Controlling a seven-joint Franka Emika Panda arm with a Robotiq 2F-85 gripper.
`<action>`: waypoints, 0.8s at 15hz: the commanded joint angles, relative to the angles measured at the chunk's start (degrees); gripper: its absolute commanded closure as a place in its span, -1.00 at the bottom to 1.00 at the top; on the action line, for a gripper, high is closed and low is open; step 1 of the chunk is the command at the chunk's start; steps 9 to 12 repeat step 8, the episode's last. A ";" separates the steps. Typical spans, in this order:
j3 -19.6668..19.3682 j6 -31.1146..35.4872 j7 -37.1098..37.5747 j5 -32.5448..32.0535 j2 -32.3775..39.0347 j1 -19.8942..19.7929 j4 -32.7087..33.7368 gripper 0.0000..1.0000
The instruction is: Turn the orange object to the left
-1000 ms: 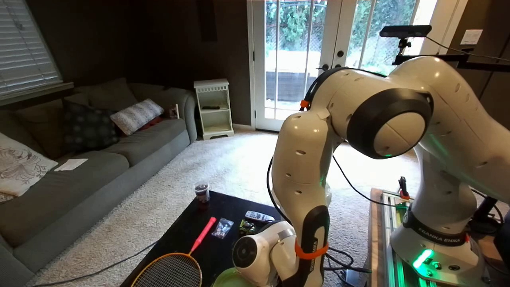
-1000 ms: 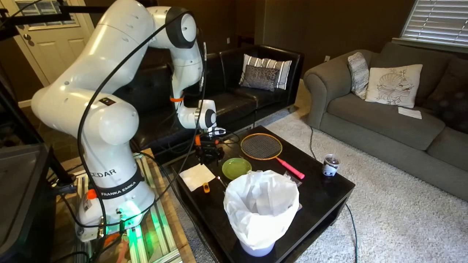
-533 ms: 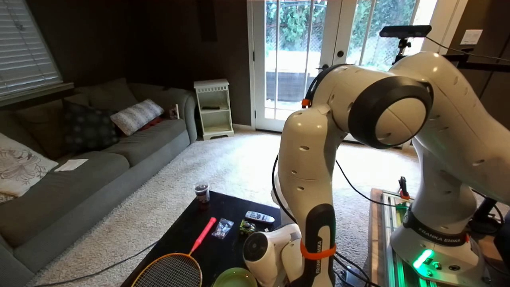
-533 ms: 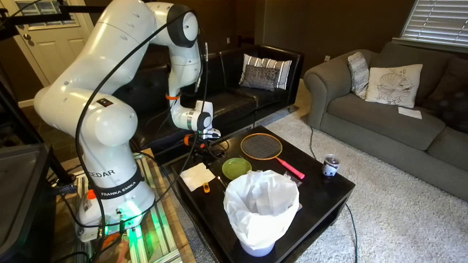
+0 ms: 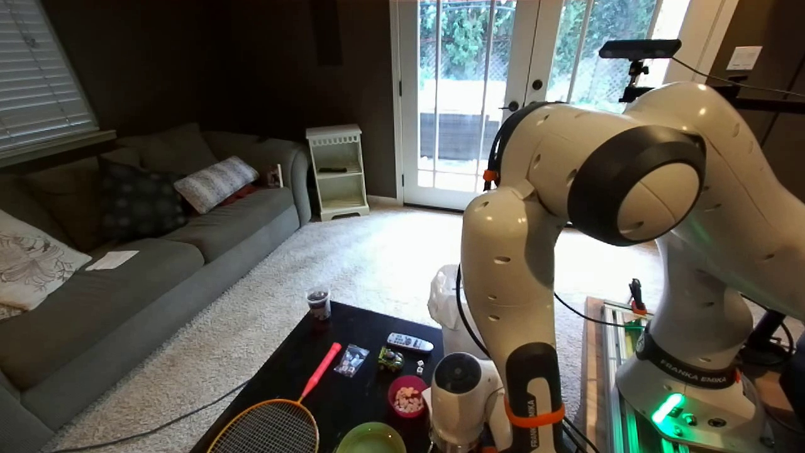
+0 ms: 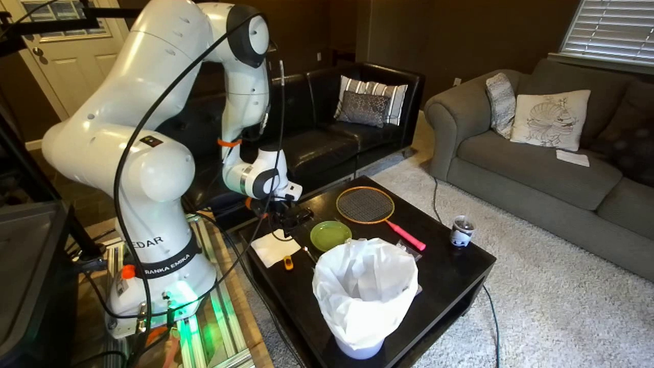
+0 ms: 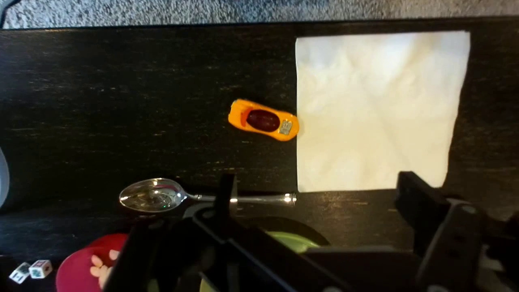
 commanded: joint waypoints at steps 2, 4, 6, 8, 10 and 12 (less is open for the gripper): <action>0.03 4.40 -2.89 9.00 0.01 2.44 -1.36 -1.00; -0.38 5.55 -2.29 10.51 0.01 3.94 -1.84 -1.00; -0.53 5.63 -2.02 10.67 0.01 4.09 -1.83 -1.00; -0.69 5.64 -1.97 10.69 0.01 4.08 -1.83 -1.00; -0.69 5.64 -1.97 10.69 0.01 4.08 -1.83 -1.00; -0.69 5.64 -1.97 10.69 0.01 4.08 -1.83 -1.00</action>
